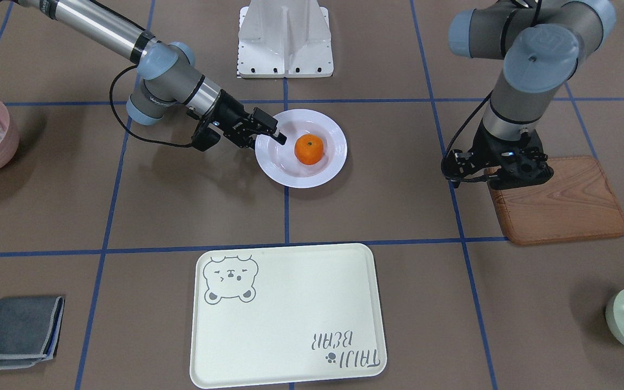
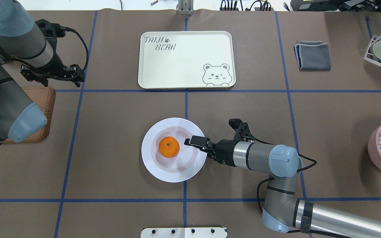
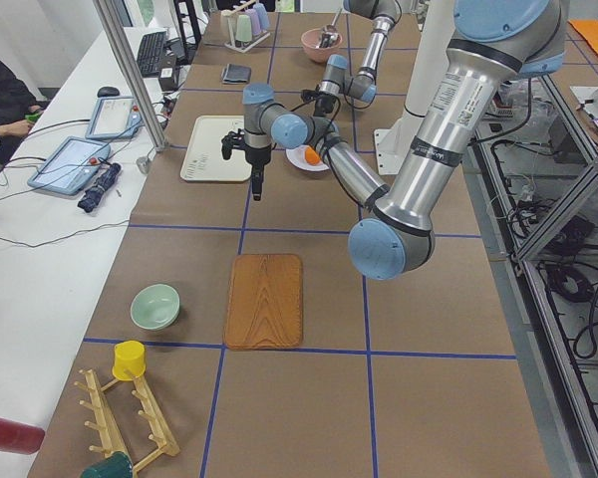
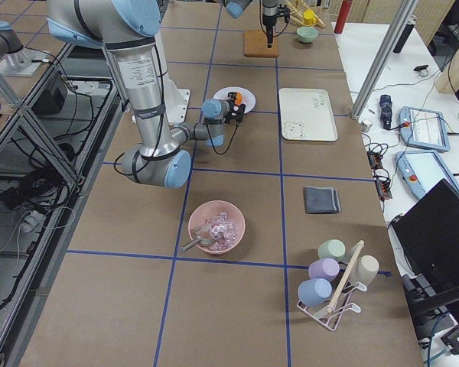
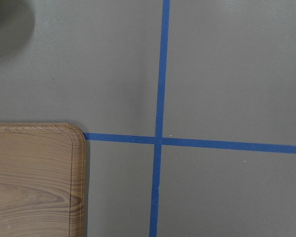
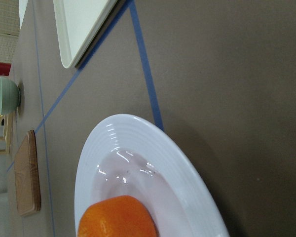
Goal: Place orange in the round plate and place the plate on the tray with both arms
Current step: 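Grip the white plate rim nearest the right gripper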
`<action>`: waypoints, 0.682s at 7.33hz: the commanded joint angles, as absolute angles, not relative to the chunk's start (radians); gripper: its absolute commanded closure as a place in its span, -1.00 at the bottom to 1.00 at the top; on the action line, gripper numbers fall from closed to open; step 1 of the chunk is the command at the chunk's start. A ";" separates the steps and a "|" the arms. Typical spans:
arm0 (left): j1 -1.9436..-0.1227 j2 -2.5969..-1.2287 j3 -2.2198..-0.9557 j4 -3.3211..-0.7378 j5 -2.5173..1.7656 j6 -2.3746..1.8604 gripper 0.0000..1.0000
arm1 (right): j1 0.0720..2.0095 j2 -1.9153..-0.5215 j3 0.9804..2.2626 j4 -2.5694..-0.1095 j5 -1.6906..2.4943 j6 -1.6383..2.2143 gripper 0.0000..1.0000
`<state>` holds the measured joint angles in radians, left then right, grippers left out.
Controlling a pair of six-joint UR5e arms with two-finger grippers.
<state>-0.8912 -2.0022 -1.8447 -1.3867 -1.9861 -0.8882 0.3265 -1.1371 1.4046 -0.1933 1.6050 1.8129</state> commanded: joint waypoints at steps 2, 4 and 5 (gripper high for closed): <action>-0.891 -2.002 -1.847 -1.387 -1.985 -0.888 -0.97 | 0.318 -1.124 1.413 -0.202 1.605 1.853 -0.25; -0.891 -2.002 -1.847 -1.387 -1.985 -0.888 -0.97 | 0.314 -1.126 1.417 -0.201 1.603 1.855 0.96; -0.891 -2.002 -1.847 -1.387 -1.985 -0.888 -0.97 | 0.313 -1.124 1.419 -0.196 1.586 1.853 1.00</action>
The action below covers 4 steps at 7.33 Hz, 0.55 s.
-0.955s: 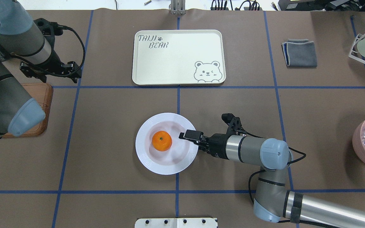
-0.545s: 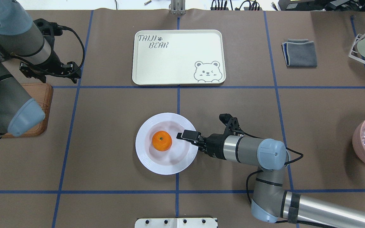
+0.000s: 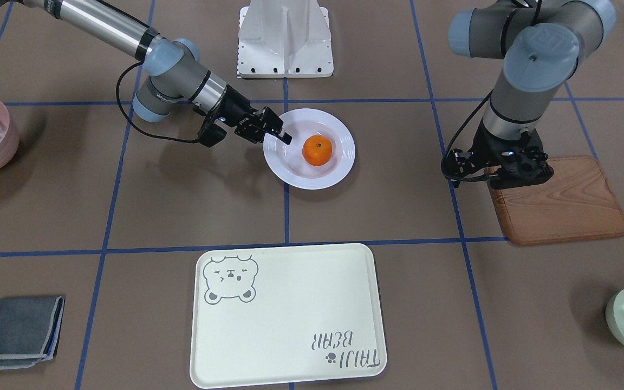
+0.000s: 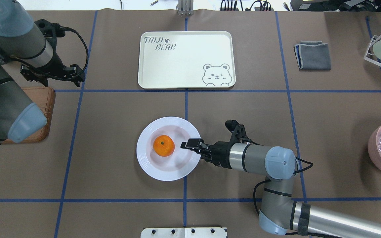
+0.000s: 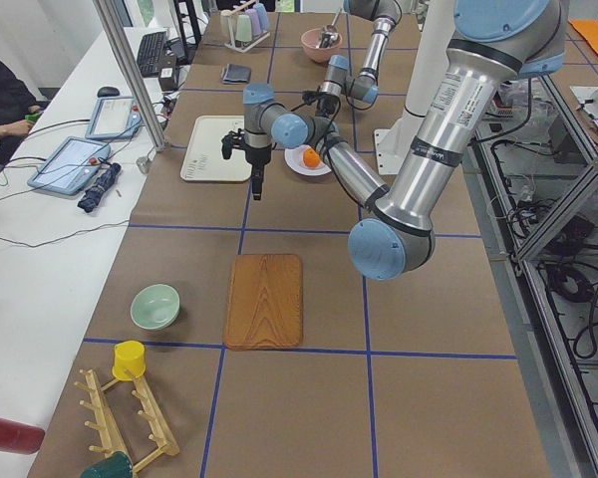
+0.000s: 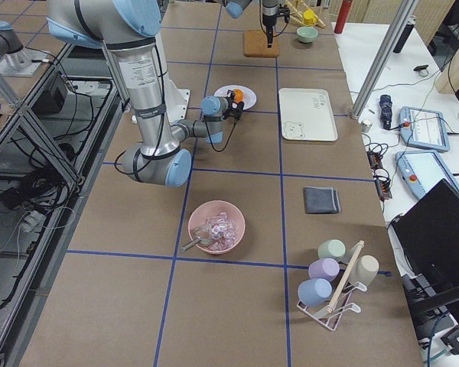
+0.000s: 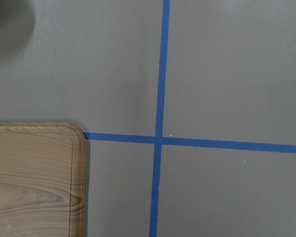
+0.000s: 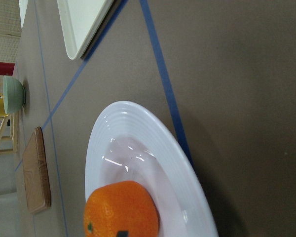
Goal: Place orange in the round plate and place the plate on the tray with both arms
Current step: 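Slide the plate with the right gripper onto the bear tray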
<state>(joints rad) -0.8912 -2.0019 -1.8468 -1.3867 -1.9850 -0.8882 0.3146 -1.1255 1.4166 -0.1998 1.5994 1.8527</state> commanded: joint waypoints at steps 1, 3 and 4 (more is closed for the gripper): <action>-0.894 -1.997 -1.848 -1.385 -1.985 -0.887 -0.97 | 0.313 -1.124 1.433 -0.187 1.585 1.855 1.00; -0.923 -1.983 -1.853 -1.384 -1.993 -0.885 -0.97 | 0.313 -1.124 1.469 -0.186 1.530 1.858 1.00; -0.925 -1.982 -1.853 -1.384 -1.993 -0.882 -0.97 | 0.313 -1.120 1.504 -0.190 1.475 1.859 1.00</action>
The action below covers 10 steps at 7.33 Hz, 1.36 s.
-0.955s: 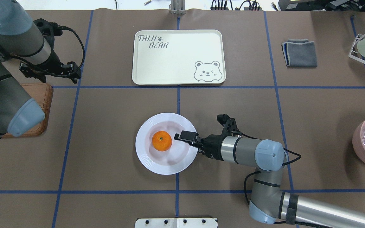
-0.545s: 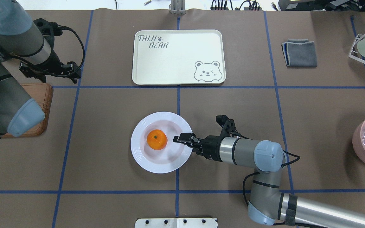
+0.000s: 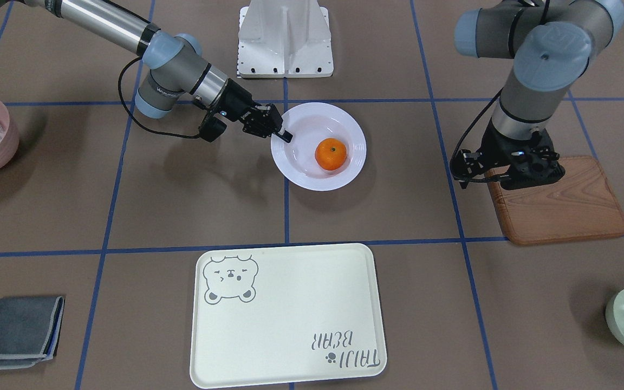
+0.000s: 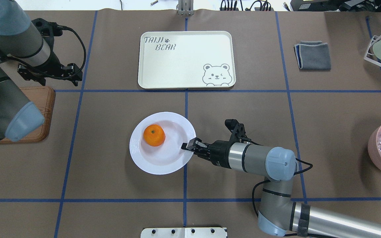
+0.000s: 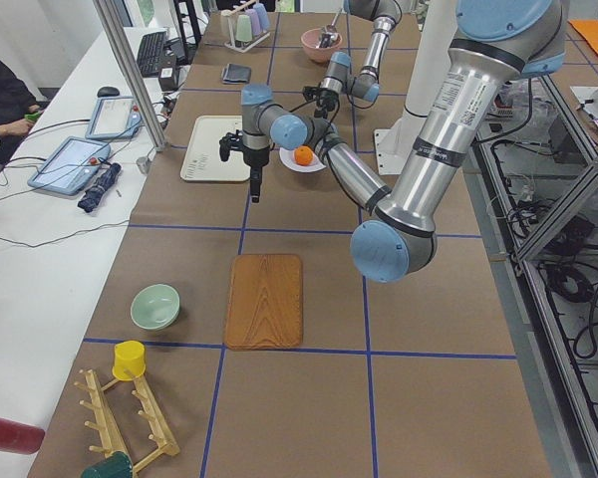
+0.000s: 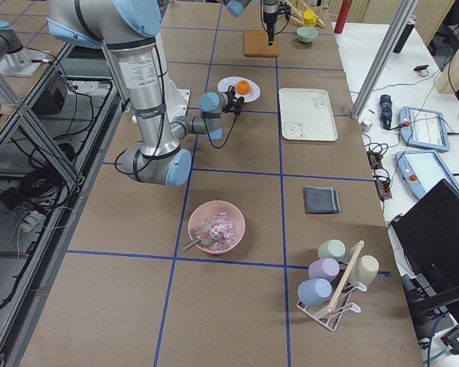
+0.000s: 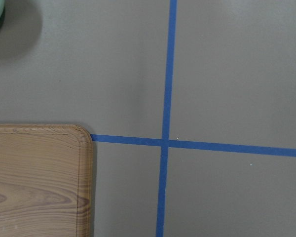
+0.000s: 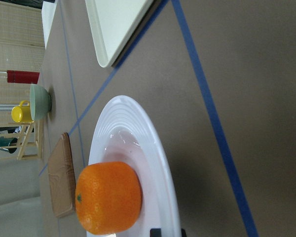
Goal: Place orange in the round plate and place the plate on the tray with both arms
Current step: 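Slide the plate with the right gripper onto the bear tray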
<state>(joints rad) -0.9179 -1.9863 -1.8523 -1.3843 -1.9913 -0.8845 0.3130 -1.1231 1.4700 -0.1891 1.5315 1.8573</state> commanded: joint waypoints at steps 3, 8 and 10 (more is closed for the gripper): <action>-0.989 -1.934 -1.850 -1.384 -1.994 -0.728 -0.97 | 0.463 -1.027 1.506 -0.390 1.425 1.900 1.00; -0.999 -1.934 -1.825 -1.385 -1.993 -0.715 -0.97 | 0.641 -0.701 1.098 -0.683 1.527 2.040 1.00; -0.999 -1.936 -1.815 -1.390 -1.993 -0.715 -0.97 | 0.647 -0.667 1.057 -0.681 1.554 2.138 1.00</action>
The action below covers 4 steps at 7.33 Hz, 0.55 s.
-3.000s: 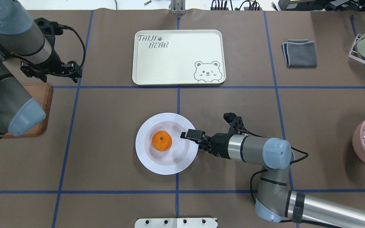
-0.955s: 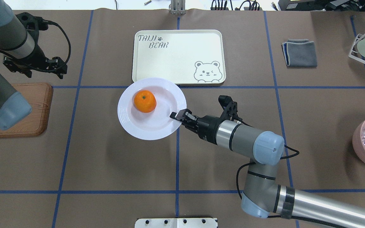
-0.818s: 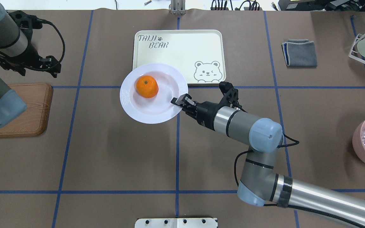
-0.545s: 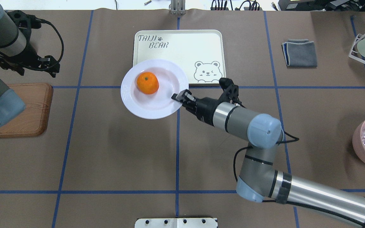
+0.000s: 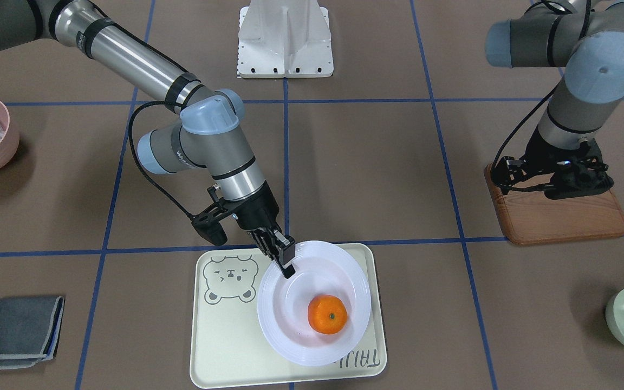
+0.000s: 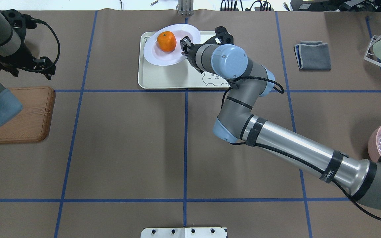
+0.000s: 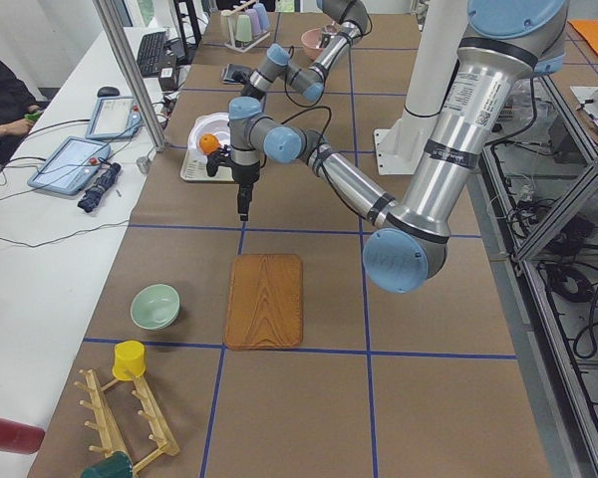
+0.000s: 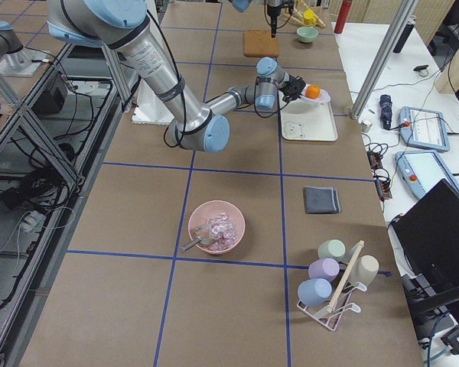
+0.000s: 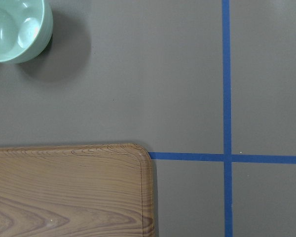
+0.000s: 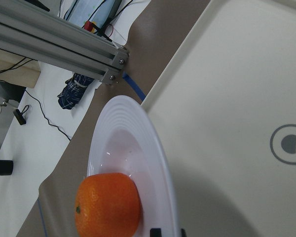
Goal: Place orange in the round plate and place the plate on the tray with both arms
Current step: 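Slide the plate with the right gripper onto the bear tray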
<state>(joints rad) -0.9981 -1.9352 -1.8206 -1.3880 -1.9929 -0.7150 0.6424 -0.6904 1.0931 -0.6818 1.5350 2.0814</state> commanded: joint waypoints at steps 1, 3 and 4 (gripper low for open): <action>-1.000 -1.934 -1.813 -1.390 -1.991 -0.715 -0.97 | 0.647 -0.666 1.042 -0.664 1.566 2.138 1.00; -0.999 -1.934 -1.815 -1.390 -1.991 -0.716 -0.97 | 0.646 -0.666 1.013 -0.660 1.586 2.138 1.00; -0.999 -1.936 -1.816 -1.390 -1.990 -0.716 -0.97 | 0.646 -0.664 1.002 -0.660 1.597 2.137 1.00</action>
<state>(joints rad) -0.9993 -1.9346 -1.8147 -1.3898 -1.9905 -0.7158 0.6464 -0.6658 1.0170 -0.6608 1.5817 2.1371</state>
